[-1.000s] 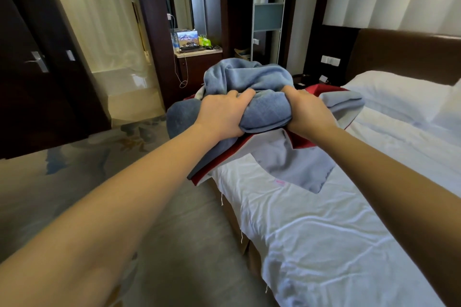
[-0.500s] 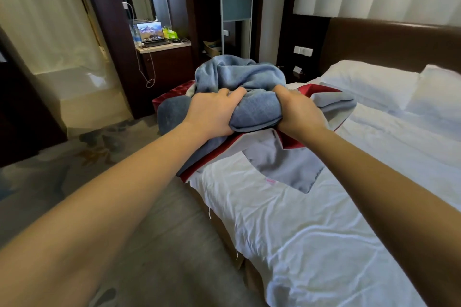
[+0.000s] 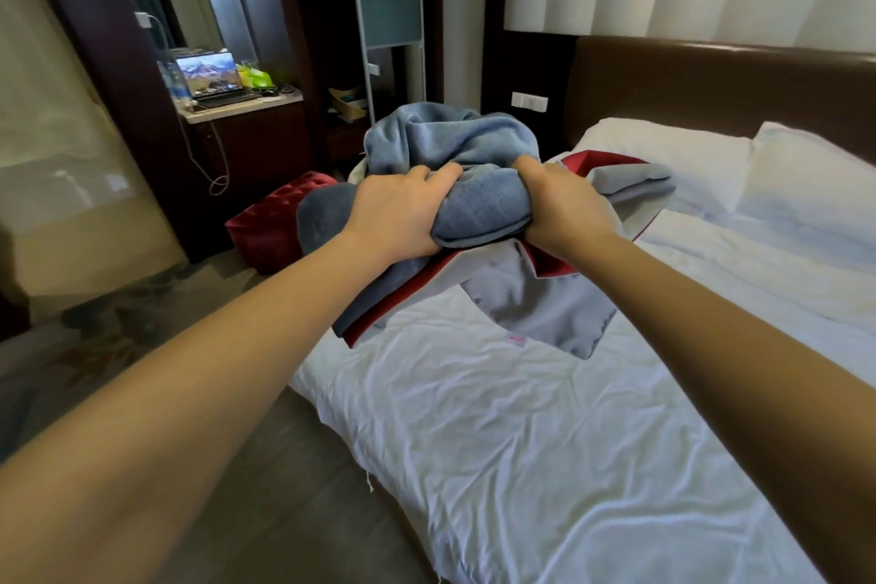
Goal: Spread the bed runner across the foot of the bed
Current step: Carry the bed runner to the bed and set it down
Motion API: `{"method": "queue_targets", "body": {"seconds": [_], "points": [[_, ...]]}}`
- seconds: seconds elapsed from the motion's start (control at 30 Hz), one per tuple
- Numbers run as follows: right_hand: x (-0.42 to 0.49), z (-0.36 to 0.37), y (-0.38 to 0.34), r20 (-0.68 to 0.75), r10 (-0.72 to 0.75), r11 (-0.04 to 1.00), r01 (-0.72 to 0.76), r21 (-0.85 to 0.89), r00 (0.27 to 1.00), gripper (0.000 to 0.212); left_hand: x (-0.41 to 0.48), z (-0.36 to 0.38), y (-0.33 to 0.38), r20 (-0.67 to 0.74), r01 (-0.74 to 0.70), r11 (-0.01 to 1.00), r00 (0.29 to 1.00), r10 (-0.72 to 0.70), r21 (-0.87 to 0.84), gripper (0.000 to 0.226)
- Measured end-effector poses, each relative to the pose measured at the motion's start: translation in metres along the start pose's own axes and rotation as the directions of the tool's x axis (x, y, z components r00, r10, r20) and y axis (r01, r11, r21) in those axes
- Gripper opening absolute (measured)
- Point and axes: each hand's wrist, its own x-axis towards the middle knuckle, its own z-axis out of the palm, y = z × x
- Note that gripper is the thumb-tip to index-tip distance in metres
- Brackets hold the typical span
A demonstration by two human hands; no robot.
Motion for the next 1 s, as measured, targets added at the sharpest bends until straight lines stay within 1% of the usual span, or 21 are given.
{"method": "queue_targets", "body": {"seconds": [0.17,0.3,0.47,0.6,0.77,1.0], "points": [[0.031,0.026,0.023,0.013,0.066,0.997,-0.066,-0.026,0.998,0.039,0.038,0.048,-0.014,-0.017,-0.056,0.998,0.998,0.056,-0.013,0.066],[0.052,0.050,0.039,0.028,0.141,0.989,-0.139,-0.059,0.990,0.041,0.068,0.089,-0.023,-0.004,-0.115,0.991,0.993,0.115,-0.066,0.065],[0.075,0.077,0.059,0.025,0.279,0.954,-0.275,-0.116,0.960,0.040,0.108,0.141,-0.031,-0.014,-0.231,0.963,0.973,0.231,-0.138,0.069],[0.086,0.093,0.071,-0.006,0.384,0.912,-0.380,-0.156,0.923,0.038,0.140,0.176,-0.034,-0.028,-0.337,0.921,0.941,0.338,-0.198,0.073],[0.077,0.101,0.090,-0.025,0.503,0.843,-0.497,-0.206,0.864,0.039,0.164,0.204,-0.013,-0.051,-0.433,0.851,0.897,0.439,-0.299,0.074],[0.040,0.105,0.133,-0.004,0.619,0.760,-0.601,-0.246,0.785,0.037,0.178,0.237,0.052,-0.011,-0.483,0.776,0.852,0.524,-0.407,0.079]]}}
